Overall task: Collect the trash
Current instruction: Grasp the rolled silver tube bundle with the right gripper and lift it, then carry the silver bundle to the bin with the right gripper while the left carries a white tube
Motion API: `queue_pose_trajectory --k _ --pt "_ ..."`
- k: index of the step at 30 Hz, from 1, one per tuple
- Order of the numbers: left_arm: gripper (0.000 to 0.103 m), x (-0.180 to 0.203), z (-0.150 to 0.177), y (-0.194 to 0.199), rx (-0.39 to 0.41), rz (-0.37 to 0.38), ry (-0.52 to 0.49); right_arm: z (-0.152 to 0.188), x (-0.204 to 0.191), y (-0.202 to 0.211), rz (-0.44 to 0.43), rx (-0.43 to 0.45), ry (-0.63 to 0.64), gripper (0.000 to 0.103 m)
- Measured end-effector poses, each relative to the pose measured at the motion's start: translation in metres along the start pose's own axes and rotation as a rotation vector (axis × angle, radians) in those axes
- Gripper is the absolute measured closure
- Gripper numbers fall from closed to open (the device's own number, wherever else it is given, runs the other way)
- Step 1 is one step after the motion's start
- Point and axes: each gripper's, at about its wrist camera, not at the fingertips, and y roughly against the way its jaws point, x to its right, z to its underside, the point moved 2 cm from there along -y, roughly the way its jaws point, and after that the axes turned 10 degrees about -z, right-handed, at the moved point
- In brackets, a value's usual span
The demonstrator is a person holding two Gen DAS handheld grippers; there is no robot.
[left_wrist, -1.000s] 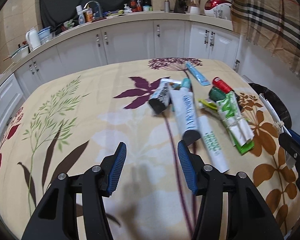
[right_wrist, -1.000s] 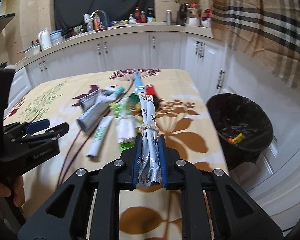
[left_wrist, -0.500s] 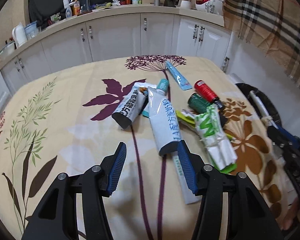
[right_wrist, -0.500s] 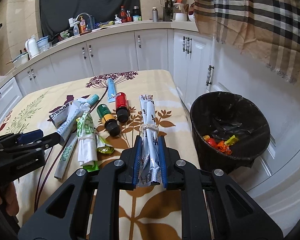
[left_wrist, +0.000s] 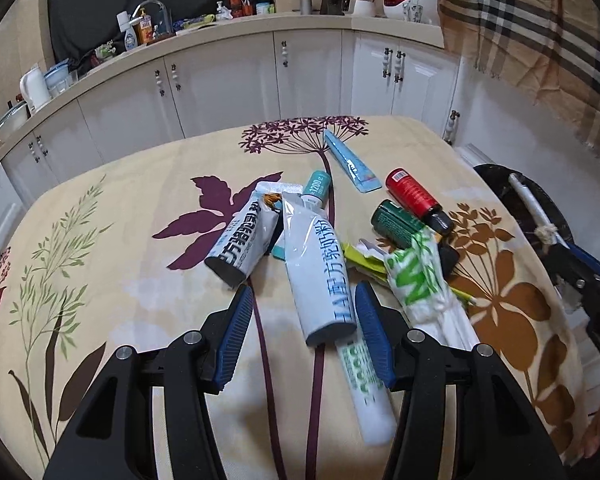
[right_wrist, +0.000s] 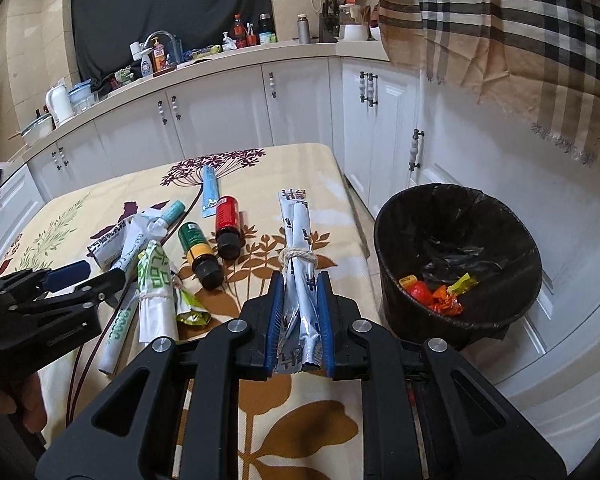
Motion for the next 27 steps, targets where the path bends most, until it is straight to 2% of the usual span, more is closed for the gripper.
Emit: queue_pose_trajectory --k 3,5,7,13,23,27 --pt "0.052 0.001 -0.002 -0.005 -0.01 0.012 -0.003 -0.002 0.003 -0.001 -0.001 -0.003 -0.003 0.086" --pt "0.061 0.002 -0.002 -0.007 -0.017 0.023 -0.008 -0.003 0.004 -0.001 -0.001 -0.004 -0.003 0.086" --pt "0.075 0.003 -0.001 -0.009 -0.022 0.035 -0.011 -0.003 0.004 -0.002 -0.002 -0.004 -0.003 0.086" --pt "0.093 0.003 0.002 -0.008 -0.015 0.052 -0.016 -0.003 0.004 -0.001 0.0 -0.003 -0.004 0.086" --pt "0.095 -0.007 -0.001 0.015 0.061 0.045 0.014 -0.006 0.01 0.002 0.017 0.021 -0.005 0.086" --pt "0.095 -0.006 -0.011 0.031 0.109 0.066 0.028 -0.01 0.014 0.007 0.039 0.041 -0.007 0.086"
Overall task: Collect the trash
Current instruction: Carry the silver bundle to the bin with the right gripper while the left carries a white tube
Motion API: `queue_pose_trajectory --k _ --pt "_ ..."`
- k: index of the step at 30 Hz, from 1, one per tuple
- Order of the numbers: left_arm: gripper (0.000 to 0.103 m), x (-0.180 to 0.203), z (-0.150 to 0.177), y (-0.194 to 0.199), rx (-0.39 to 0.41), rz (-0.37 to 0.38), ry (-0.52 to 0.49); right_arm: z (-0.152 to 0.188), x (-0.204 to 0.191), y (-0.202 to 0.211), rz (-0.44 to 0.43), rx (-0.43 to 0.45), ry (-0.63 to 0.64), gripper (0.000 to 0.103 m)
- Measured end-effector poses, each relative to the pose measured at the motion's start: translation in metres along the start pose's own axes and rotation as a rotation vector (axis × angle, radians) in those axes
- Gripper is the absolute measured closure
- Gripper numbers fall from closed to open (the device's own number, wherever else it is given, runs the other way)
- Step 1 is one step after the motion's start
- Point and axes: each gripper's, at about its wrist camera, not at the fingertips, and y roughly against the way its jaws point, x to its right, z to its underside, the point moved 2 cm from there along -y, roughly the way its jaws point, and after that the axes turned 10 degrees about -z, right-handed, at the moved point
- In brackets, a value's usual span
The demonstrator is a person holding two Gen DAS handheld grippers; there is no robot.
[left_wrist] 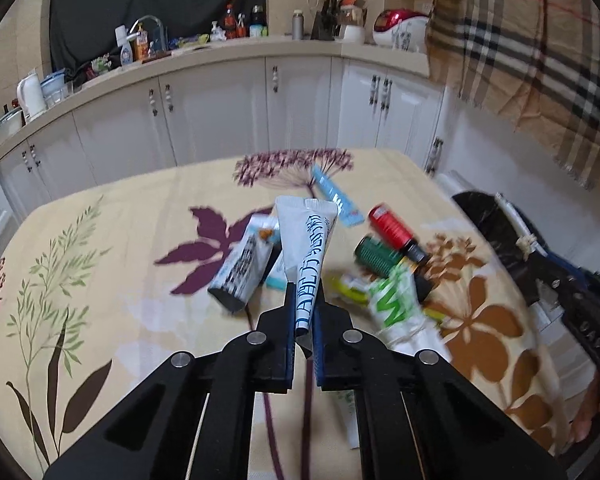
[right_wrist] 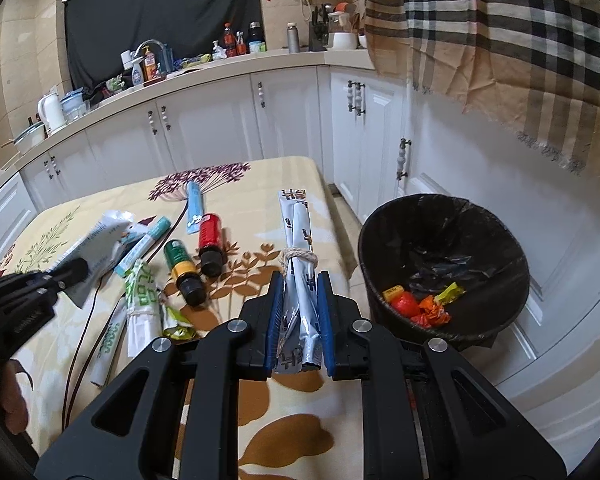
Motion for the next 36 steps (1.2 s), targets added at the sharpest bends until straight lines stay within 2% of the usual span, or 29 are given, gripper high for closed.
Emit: queue_pose_trajectory --k 5,13,18,28,36 --pt "0.095 0.021 -0.018 0.007 0.059 0.044 -0.024 -0.006 0.016 0.005 0.051 0.029 -0.01 0.086" --pt "0.095 0.092 -0.046 0.0 0.11 0.169 -0.091 -0.018 0.066 0.006 0.186 0.075 -0.053 0.086" --pt "0.095 0.138 -0.058 -0.007 0.129 0.211 -0.135 -0.024 0.1 0.001 0.242 0.091 -0.101 0.086" --pt "0.095 0.21 -0.075 -0.037 0.108 0.236 -0.211 -0.03 0.154 -0.016 0.325 0.102 -0.17 0.086" --pt "0.095 0.245 -0.084 -0.063 0.089 0.226 -0.256 -0.031 0.182 -0.036 0.361 0.097 -0.209 0.086"
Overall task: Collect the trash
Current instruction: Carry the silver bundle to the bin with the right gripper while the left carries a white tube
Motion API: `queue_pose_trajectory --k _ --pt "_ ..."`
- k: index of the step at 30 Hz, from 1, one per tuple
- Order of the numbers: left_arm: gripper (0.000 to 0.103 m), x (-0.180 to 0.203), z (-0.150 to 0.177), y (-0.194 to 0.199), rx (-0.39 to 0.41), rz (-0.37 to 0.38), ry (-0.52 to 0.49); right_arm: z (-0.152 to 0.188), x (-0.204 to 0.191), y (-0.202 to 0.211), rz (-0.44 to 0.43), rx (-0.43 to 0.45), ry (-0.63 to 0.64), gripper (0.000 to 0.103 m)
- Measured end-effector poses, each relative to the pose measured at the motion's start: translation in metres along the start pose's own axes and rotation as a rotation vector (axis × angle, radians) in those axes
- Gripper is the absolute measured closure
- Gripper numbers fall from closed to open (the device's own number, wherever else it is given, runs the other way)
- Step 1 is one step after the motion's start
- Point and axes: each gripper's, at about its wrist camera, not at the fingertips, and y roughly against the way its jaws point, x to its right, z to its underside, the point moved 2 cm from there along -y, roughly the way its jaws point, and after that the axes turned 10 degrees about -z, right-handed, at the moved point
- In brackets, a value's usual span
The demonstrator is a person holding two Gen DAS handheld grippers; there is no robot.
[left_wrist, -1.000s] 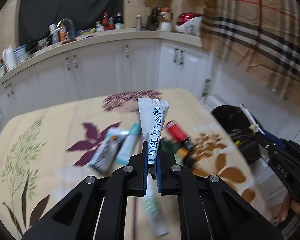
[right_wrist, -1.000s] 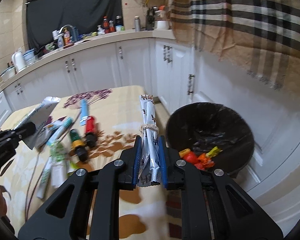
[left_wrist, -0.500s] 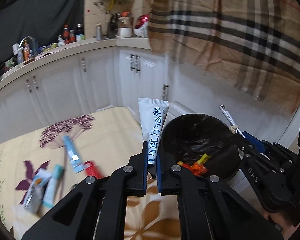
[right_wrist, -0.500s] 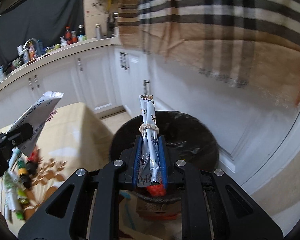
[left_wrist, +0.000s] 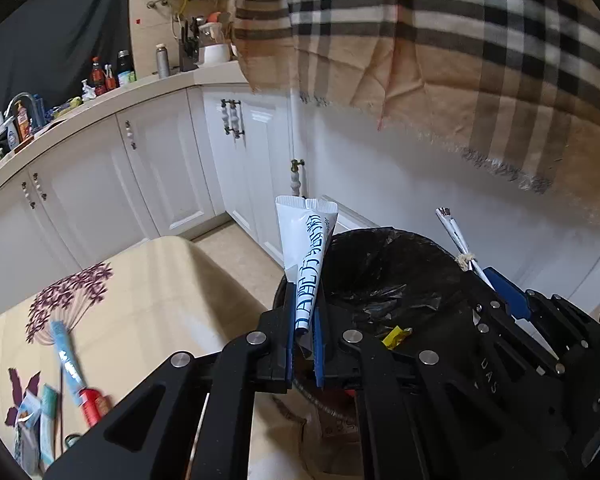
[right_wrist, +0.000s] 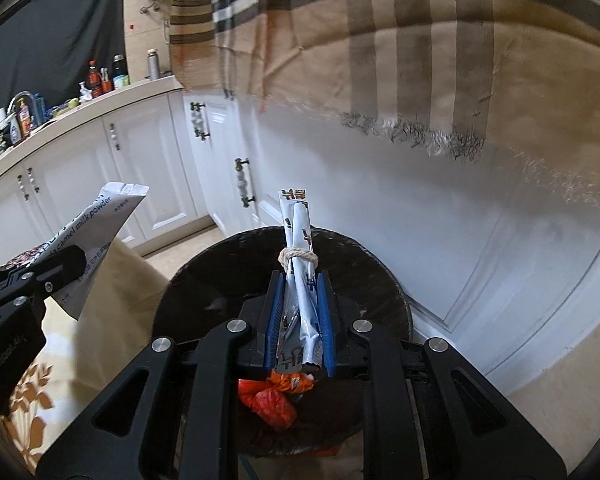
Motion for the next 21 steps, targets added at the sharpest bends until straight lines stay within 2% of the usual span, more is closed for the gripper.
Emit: queue_pose_trajectory --k 5,6,8,12,17,19,21 --pt "0.088 0.01 -0.001 -0.02 -0.033 -0.004 -0.024 0.001 0.011 -0.018 0.029 -0.017 -0.014 0.082" --pt "0.086 0.01 0.0 -0.024 -0.044 -0.007 -0.026 0.001 0.012 -0.019 0.031 -0.019 -0.018 0.078" --pt "0.081 0.009 0.001 -0.026 -0.051 -0.01 -0.024 0.003 0.014 -0.017 0.037 -0.013 -0.023 0.075" --pt "0.071 0.003 0.002 -0.019 -0.035 -0.021 -0.017 0.005 0.013 -0.01 0.043 -0.01 -0.019 0.067" --pt "0.062 -0.009 0.003 -0.005 -0.018 -0.024 0.005 0.007 0.009 0.007 0.034 -0.005 -0.021 0.063" --pt "0.055 -0.016 0.003 0.002 -0.006 -0.032 0.015 0.007 0.003 0.016 0.026 0.001 -0.011 0.058" --pt "0.052 -0.024 0.003 0.011 0.01 -0.043 0.023 0.008 -0.003 0.024 0.023 0.007 0.001 0.058"
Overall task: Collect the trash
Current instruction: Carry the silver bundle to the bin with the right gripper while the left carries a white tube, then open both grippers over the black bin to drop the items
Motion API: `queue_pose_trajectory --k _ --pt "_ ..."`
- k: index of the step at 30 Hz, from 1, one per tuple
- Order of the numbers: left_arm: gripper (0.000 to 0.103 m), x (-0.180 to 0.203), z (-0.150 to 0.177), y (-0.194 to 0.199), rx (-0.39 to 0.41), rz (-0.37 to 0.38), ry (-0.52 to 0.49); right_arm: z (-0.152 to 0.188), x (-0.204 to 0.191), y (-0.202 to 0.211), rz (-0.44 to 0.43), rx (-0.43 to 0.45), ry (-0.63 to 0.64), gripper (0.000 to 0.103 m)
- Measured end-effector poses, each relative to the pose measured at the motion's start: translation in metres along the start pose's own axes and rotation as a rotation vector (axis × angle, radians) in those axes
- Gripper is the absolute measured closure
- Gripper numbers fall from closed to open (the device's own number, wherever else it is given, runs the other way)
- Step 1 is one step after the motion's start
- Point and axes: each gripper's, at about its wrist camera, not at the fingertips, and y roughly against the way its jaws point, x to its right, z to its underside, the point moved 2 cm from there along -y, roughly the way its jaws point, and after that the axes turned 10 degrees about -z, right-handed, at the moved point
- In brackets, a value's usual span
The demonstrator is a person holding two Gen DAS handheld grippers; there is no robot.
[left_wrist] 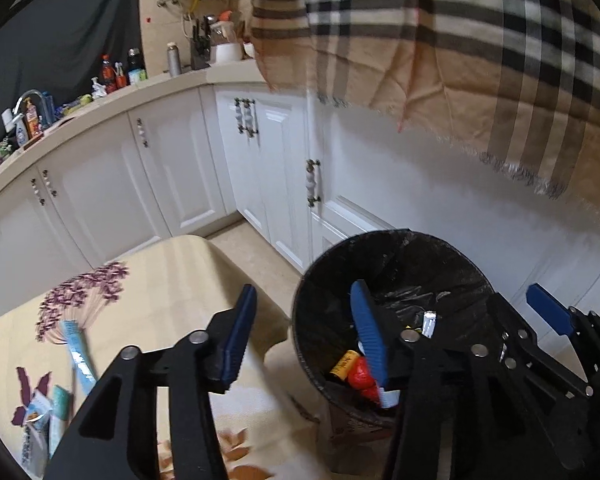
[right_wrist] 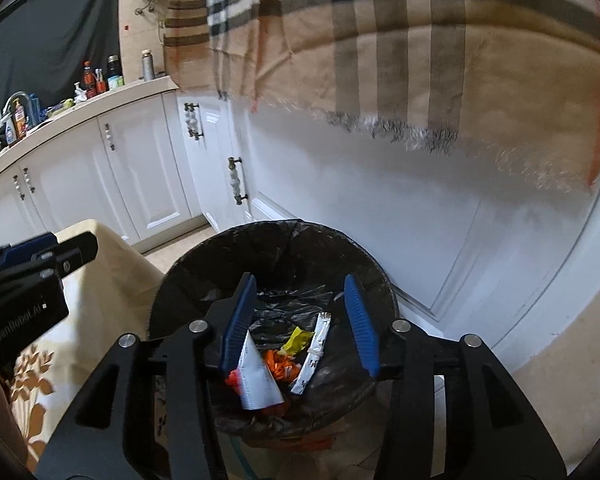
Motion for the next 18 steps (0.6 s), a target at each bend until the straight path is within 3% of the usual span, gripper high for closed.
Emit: queue_pose_trajectory --k 9,18 --pt "0.032 -0.05 0.017 0.045 0.053 -0.072 0.049 0.009 -0.029 0.04 -0.064 0.002 0.029 0.052" --pt "0.029 -0.117 0.059 0.086 0.048 -0.184 0.105 0.028 -0.079 0.075 -0.163 -0.015 0.108 0.052"
